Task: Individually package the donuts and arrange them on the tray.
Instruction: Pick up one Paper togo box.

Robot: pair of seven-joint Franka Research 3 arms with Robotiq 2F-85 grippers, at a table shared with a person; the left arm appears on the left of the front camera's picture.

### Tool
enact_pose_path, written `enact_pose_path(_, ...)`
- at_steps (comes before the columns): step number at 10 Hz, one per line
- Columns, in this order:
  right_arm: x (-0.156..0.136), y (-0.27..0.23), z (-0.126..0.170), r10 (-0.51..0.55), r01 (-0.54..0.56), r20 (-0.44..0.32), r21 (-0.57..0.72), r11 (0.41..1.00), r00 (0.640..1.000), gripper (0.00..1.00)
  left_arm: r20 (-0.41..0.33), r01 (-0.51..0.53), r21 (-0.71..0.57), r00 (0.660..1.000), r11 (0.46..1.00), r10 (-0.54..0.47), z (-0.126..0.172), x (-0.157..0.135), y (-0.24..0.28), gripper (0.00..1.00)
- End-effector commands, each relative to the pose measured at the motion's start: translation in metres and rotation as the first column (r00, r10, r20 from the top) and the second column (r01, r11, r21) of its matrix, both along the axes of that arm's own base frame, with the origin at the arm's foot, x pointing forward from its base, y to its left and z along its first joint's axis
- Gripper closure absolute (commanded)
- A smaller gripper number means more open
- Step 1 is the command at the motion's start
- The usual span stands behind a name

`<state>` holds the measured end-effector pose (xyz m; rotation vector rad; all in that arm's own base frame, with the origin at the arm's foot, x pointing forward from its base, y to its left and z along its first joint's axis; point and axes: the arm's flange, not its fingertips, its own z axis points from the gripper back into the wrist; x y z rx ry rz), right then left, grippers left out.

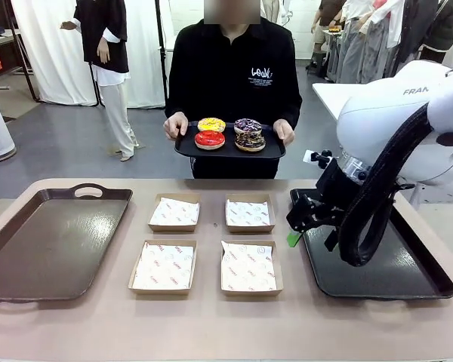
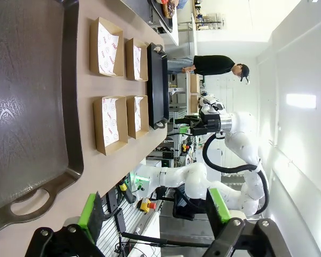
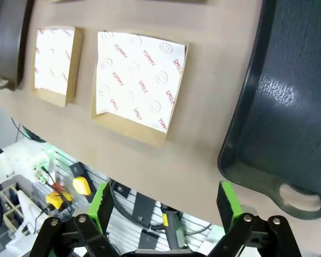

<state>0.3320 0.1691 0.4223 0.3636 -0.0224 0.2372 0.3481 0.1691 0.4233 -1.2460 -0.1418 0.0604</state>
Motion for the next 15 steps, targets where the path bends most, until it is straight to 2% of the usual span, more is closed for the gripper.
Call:
enact_pose_path(1,-0.006,0.005,0.008,-0.003,0.003,0.02,-0.009,1.0,1.0,0.0,-0.001,-0.006,-0.003,1.0,1.0,0.006,0.001,-0.001,0.001,0.0)
enact_pose_path(6,-0.004,0.004,0.008,0.014,-0.015,0.017,0.014,1.0,1.0,0.0,-0.001,-0.006,-0.003,1.0,1.0,0.006,0.001,-0.001,0.001,0.0)
enact_pose_path(7,-0.003,0.025,0.006,-0.085,0.086,0.03,-0.042,0.995,0.996,0.0,-0.001,-0.006,-0.003,1.0,1.0,0.006,0.001,-0.001,0.001,0.0)
enact_pose_path(9,0.019,0.059,-0.009,-0.284,0.287,0.044,-0.144,0.947,0.958,0.0,-0.001,-0.006,-0.003,1.0,1.0,0.006,0.001,-0.001,0.001,0.0)
enact_pose_path(10,0.027,0.068,-0.018,-0.304,0.306,0.039,-0.181,0.935,0.952,0.0,-0.001,-0.006,-0.003,1.0,1.0,0.006,0.001,-0.001,0.001,0.0)
enact_pose_path(11,0.038,0.08,-0.031,-0.335,0.341,0.066,-0.244,0.908,0.94,0.0,-0.001,-0.006,-0.003,1.0,1.0,0.006,0.001,-0.001,0.001,0.0)
enact_pose_path(13,0.042,0.091,-0.049,-0.338,0.341,0.061,-0.281,0.897,0.939,0.0,-0.001,-0.006,-0.003,1.0,1.0,0.006,0.001,-0.001,0.001,0.0)
enact_pose_path(15,0.044,0.092,-0.061,-0.287,0.281,0.016,-0.257,0.925,0.958,0.0,-0.001,-0.006,-0.003,1.0,1.0,0.006,0.001,-0.001,0.001,0.0)
